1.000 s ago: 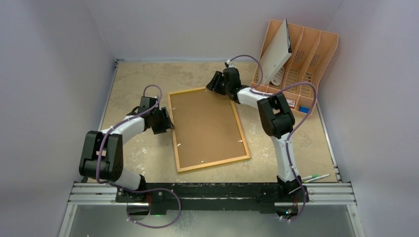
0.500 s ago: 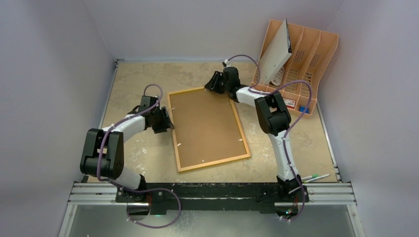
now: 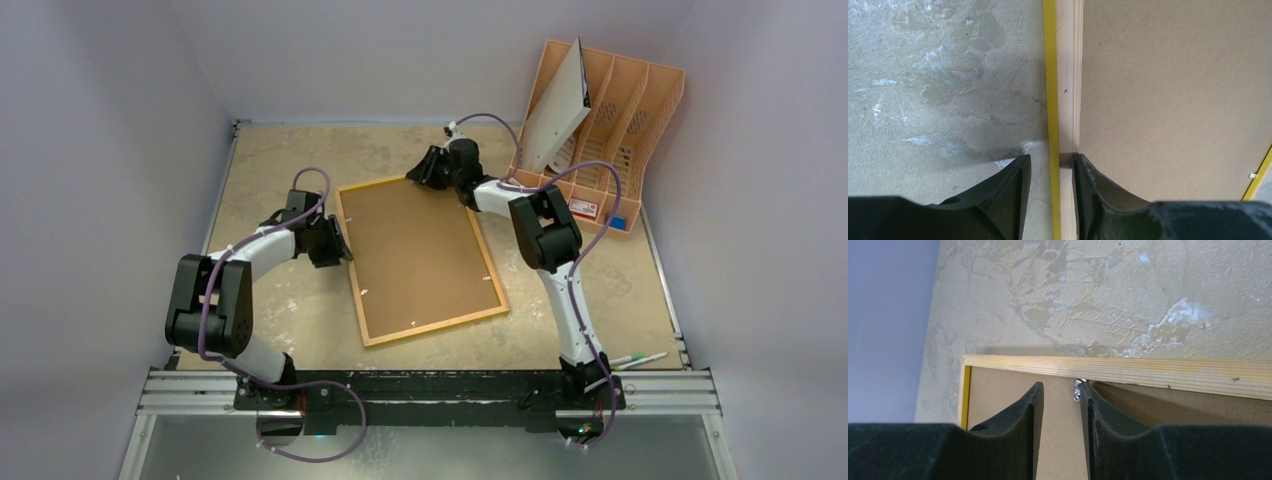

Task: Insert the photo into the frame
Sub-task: Install the photo frame at the center of the board, then adjust the photo frame at the center of the board.

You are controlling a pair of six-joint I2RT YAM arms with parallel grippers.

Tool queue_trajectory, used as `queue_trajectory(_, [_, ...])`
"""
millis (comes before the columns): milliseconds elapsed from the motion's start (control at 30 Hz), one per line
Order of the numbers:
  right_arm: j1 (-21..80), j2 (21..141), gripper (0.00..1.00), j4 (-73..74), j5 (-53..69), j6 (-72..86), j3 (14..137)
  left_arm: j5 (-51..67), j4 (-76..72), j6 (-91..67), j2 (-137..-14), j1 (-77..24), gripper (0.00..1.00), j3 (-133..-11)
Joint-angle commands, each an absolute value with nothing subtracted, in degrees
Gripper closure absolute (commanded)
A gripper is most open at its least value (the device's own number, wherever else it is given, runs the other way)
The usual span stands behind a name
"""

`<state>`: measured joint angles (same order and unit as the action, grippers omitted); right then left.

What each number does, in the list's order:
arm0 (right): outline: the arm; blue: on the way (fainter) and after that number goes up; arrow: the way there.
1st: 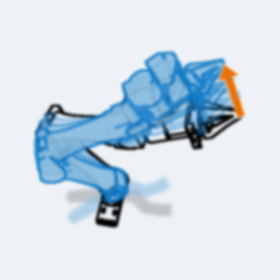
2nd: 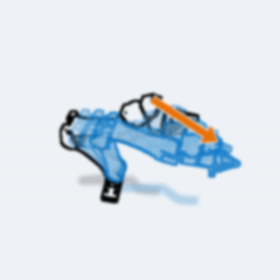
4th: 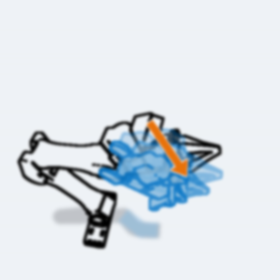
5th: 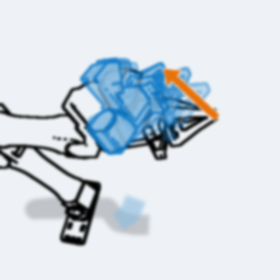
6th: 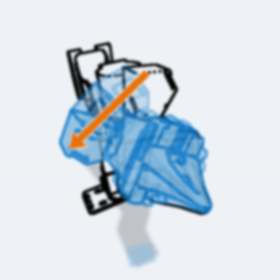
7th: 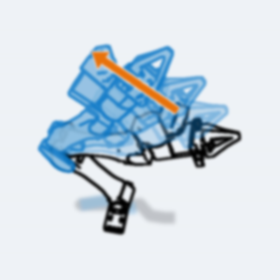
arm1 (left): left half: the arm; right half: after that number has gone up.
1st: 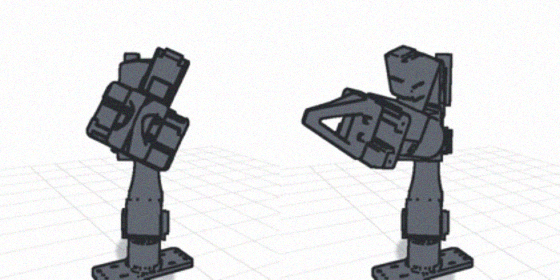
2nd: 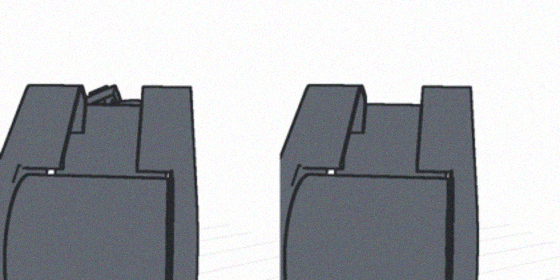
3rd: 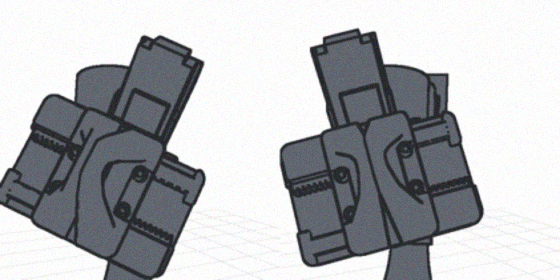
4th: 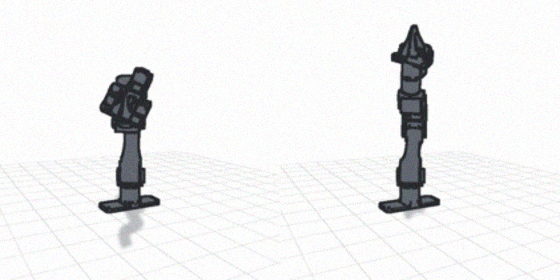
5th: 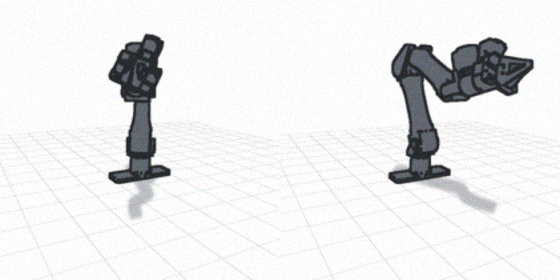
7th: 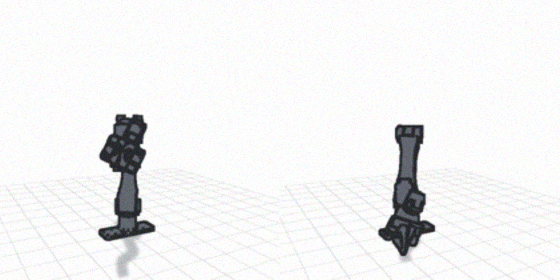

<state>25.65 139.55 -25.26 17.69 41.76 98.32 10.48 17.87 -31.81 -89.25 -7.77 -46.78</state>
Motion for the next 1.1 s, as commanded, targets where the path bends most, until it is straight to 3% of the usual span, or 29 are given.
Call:
queue_trajectory(0, [26.52,138.55,0.62,-20.27,21.79,40.39,99.22,7.72,17.33,-30.51,-90.39,-7.30,0.63,-48.16])
queue_trajectory(200, [24.12,131.08,0.43,-12.18,13.42,36.56,100.19,7.39,17.36,-31.10,-89.46,-7.23,0.56,-48.62])
queue_trajectory(433, [22.94,122.14,0.33,-0.96,1.76,30.55,94.95,7.54,17.32,-31.46,-88.20,-6.94,0.48,-48.53])
queue_trajectory(700, [23.05,115.30,0.25,8.02,-4.84,27.54,84.50,8.12,16.72,-31.73,-86.64,-6.64,0.39,-48.37])
queue_trajectory(1067, [23.23,111.72,0.23,12.14,1.44,24.89,75.49,10.59,15.25,-32.14,-89.91,-5.29,0.37,-49.75])
